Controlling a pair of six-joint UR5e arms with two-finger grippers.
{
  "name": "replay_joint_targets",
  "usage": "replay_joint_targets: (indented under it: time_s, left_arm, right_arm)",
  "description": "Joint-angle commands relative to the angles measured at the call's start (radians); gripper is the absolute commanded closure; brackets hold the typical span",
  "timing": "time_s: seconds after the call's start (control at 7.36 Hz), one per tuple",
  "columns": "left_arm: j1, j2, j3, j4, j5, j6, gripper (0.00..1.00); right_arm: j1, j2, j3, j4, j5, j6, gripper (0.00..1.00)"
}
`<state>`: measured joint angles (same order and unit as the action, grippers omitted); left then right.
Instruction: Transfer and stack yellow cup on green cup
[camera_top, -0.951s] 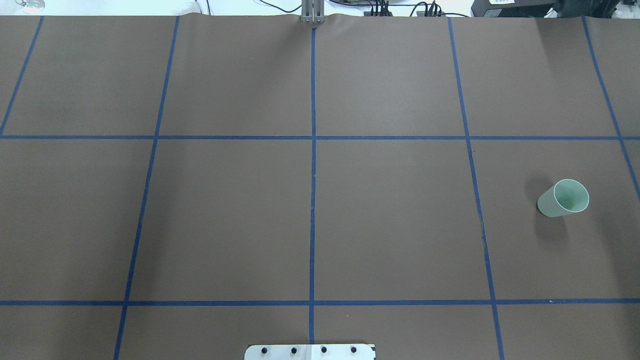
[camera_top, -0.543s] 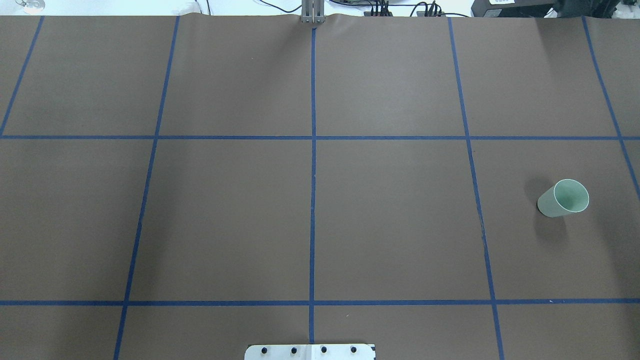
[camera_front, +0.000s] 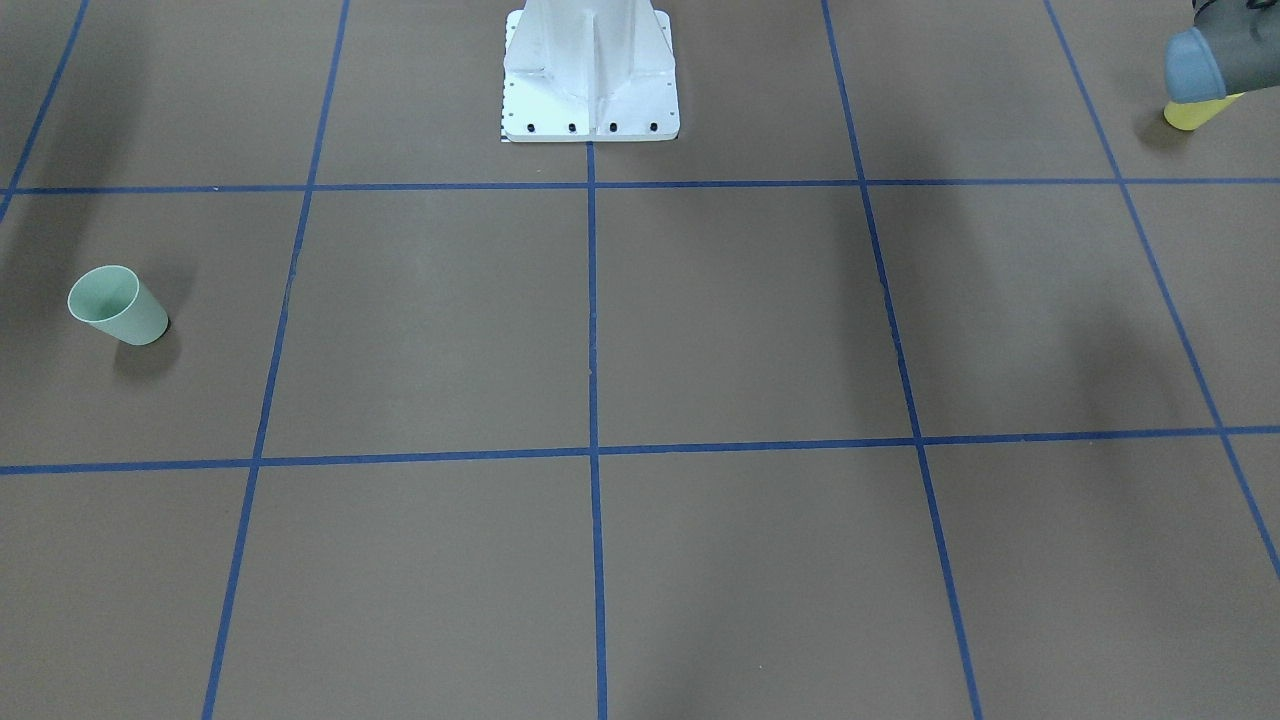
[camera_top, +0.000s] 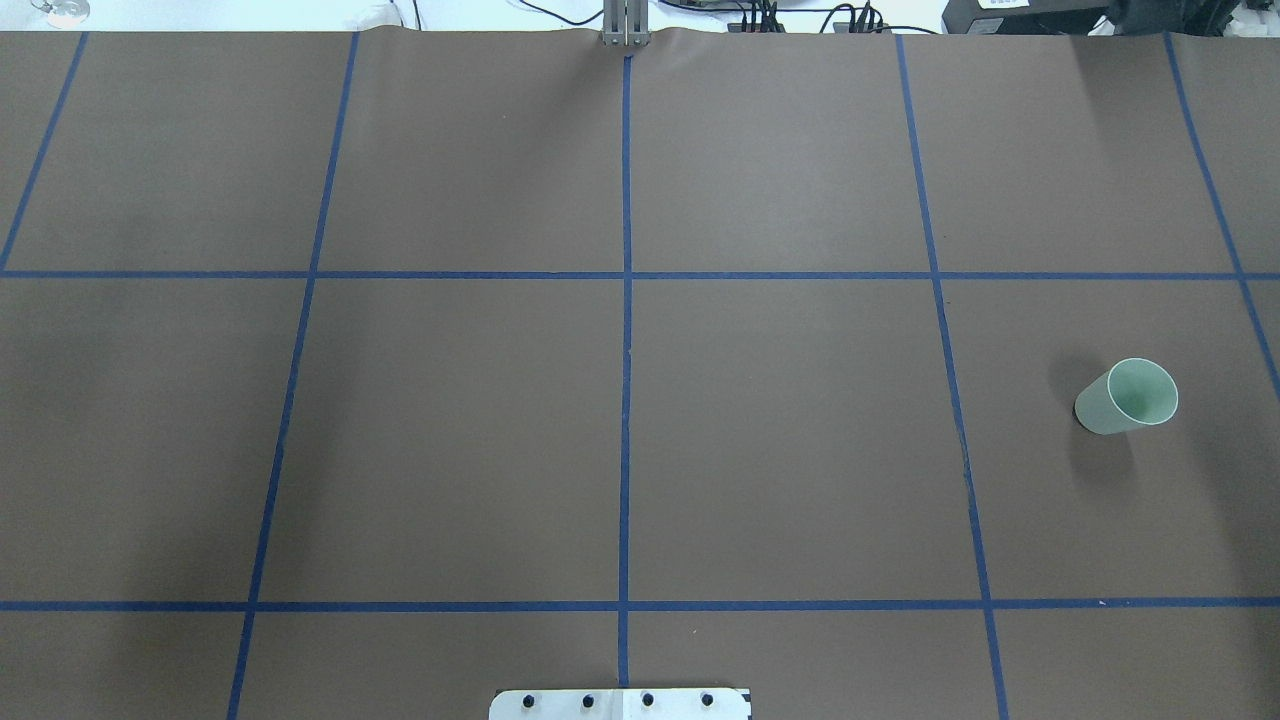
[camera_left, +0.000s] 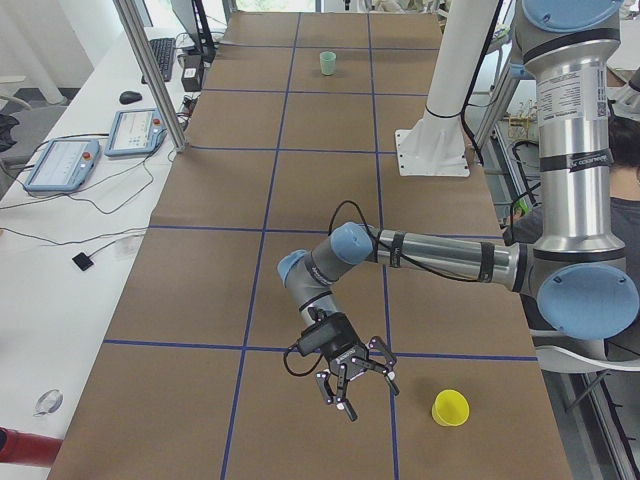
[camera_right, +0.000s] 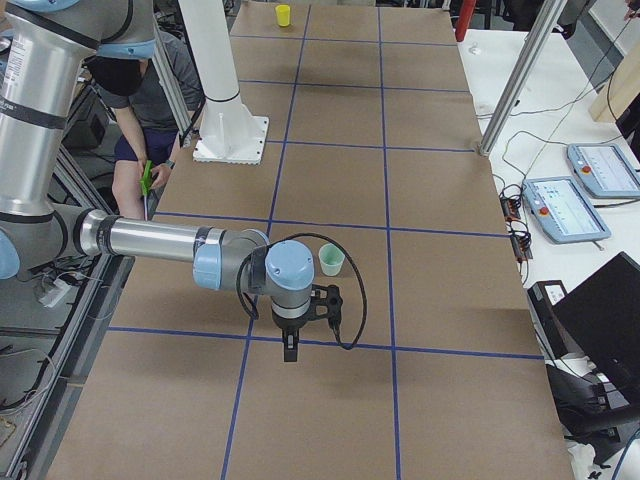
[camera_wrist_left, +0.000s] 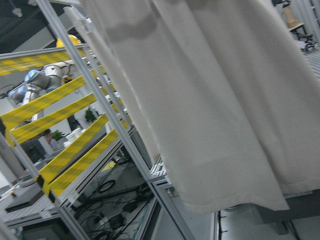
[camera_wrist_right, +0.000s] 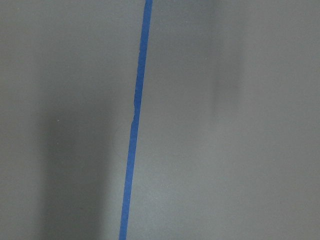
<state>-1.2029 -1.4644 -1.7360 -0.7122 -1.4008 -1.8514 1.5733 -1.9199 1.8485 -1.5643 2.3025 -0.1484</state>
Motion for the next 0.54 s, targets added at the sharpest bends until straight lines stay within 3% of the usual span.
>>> replay_joint_targets:
  time_s: [0.0,0.41]
  left_arm:
    - [0.087,-0.115,0.167,0.108,-0.179,-0.157,0.0]
    - [0.143,-0.152,0.297,0.108,-0.402,-0.352,0.0]
  right_arm:
    - [0.001,0.004,0.001,0.001,0.0,0.0,0.0]
    - [-0.001,0.009,0.006,0.001,0.0,0.0,0.0]
